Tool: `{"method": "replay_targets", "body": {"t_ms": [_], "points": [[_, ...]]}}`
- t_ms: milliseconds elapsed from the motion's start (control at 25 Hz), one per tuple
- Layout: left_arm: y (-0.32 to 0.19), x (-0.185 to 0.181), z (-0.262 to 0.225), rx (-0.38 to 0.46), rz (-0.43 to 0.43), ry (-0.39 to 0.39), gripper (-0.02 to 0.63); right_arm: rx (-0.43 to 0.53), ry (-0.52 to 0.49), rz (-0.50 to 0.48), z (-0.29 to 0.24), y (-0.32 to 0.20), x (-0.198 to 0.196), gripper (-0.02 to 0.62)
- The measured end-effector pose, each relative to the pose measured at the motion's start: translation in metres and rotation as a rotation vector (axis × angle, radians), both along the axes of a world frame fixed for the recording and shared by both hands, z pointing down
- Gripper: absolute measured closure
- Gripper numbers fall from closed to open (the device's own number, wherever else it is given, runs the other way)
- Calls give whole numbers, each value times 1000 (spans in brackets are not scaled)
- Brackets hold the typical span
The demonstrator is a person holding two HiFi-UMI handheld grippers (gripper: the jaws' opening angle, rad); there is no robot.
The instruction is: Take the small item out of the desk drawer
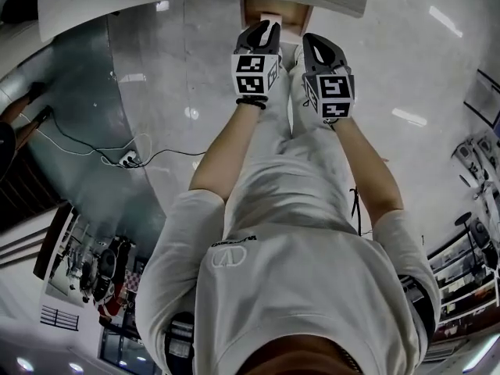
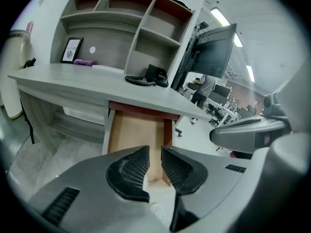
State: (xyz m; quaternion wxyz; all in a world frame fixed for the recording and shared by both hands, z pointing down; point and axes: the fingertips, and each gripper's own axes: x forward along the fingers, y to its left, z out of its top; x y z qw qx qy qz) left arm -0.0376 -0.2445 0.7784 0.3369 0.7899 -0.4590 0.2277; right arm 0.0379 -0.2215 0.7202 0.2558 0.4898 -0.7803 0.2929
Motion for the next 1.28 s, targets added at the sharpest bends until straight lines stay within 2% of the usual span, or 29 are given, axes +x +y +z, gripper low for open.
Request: {"method": "replay_targets", "body": {"t_ms": [80, 240, 440, 560, 800, 1040, 1160, 1280], "points": [[-1, 2, 17, -16, 1, -6, 502, -7, -3, -3, 14, -4, -1, 597], [0, 5, 48, -64, -10, -19, 381, -17, -9, 4, 34, -10, 3, 597], [0, 11, 84, -106, -2, -43, 308, -52, -17, 22, 59, -7, 11, 597], [0, 6, 103, -155, -14, -66, 290, -61, -22, 22, 68, -7, 12, 597], [-4, 2, 132, -234, -25, -171, 290, -86, -29, 26, 81, -5, 24, 597], [-6, 1, 158, -315, -16, -225, 203, -102, -38, 24, 85, -4, 20, 597], [-1, 9, 168, -376, 0, -249, 196, -104, -42, 32, 86, -5, 25, 597], [0, 16, 173, -403, 1, -277, 196, -108, -42, 42, 87, -6, 30, 597]]}}
